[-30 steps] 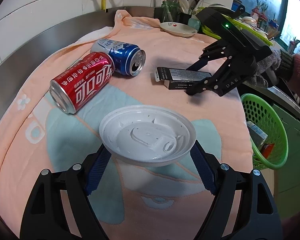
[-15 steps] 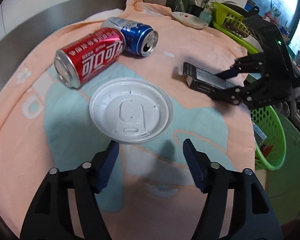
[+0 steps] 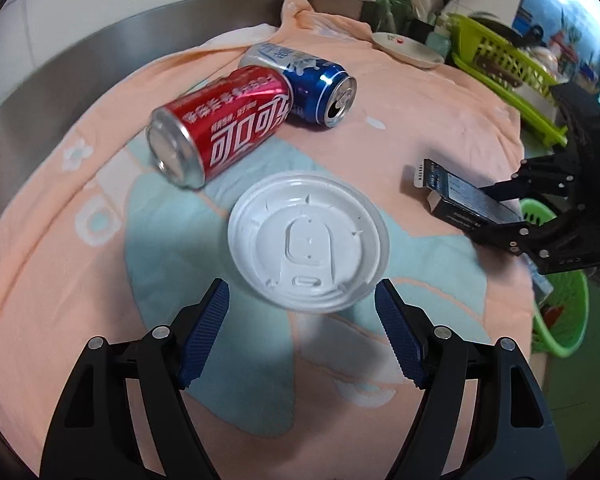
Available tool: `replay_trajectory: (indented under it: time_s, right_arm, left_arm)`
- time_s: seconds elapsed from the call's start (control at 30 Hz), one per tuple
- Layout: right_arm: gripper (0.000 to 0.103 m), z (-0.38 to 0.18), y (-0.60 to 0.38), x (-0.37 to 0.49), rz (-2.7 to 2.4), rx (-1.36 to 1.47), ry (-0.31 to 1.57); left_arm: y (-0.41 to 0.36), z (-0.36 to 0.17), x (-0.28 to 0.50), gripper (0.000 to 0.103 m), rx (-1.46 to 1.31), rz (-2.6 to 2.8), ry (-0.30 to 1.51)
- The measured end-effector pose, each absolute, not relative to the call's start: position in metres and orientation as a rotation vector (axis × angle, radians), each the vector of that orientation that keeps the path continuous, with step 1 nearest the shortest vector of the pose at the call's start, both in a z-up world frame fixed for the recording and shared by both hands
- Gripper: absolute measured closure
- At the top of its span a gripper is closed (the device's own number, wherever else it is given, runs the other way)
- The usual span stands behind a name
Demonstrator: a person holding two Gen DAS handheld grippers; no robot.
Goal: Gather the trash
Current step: 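Grasp the black box with the right gripper while the left holds the white lid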
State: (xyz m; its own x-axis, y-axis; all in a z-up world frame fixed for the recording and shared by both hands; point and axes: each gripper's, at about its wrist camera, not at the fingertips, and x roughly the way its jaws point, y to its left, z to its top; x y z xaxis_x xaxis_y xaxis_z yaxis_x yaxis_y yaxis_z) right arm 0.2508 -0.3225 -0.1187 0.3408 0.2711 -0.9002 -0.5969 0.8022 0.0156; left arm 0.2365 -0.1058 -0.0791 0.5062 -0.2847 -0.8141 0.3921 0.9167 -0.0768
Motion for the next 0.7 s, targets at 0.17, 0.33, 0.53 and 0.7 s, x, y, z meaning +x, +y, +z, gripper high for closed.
replay_trajectory:
  time_s: [0.17, 0.33, 0.53, 0.7]
  right_arm:
    - [0.055, -0.119, -0.323, 0.253, 0.574, -0.343, 1.089]
    - [0.055, -0.12, -0.323, 0.253, 0.573, -0.34, 1.094]
    - [0.055, -0.121, -0.324, 0.254, 0.569, -0.334, 1.091]
    - [0.055, -0.121, -0.326, 0.253, 0.566, -0.32, 1.084]
  left_arm:
    - [-0.116, -0.074, 0.243, 0.019, 0.203, -0.42, 0.937]
    - [-0.125, -0.075, 0.247, 0.019, 0.251, -0.449, 0.929]
    - [-0.14, -0.081, 0.254, 0.012, 0.358, -0.435, 0.928]
    - [-0.14, -0.081, 0.262, 0.012, 0.346, -0.44, 0.933]
